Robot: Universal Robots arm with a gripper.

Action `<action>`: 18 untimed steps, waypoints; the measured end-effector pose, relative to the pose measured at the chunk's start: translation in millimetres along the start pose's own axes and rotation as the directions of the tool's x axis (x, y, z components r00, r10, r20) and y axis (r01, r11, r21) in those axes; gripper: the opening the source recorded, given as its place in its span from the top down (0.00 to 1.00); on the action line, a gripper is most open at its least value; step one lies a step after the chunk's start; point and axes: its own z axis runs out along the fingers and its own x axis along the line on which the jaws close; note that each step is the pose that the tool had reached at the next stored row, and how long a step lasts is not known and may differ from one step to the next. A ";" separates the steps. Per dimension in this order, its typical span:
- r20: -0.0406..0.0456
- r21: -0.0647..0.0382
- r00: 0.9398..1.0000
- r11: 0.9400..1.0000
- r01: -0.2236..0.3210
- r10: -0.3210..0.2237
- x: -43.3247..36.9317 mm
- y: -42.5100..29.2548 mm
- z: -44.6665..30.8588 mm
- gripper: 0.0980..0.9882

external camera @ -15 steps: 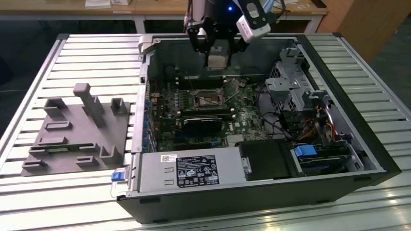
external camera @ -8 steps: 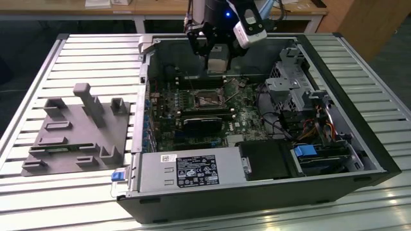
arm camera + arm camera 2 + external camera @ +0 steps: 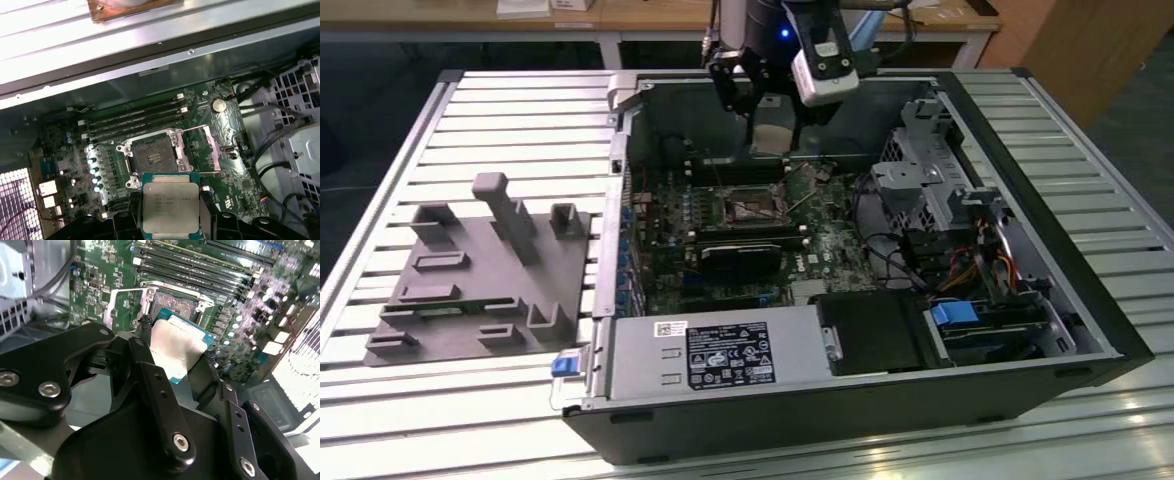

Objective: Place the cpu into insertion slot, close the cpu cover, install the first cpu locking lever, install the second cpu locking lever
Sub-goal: 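Place the cpu into insertion slot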

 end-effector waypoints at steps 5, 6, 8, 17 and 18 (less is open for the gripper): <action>0.007 -0.001 0.996 0.996 -0.091 0.091 0.0 -0.1 1.7 0.50; 0.008 -0.001 0.994 0.994 -0.109 0.109 0.0 -0.2 2.0 0.50; 0.011 -0.002 0.989 0.989 -0.145 0.145 0.0 -0.2 2.8 0.50; 0.023 -0.005 0.953 0.953 -0.303 0.303 0.0 -0.4 5.5 0.50; 0.025 -0.006 0.947 0.947 -0.320 0.320 0.0 -0.5 5.7 0.50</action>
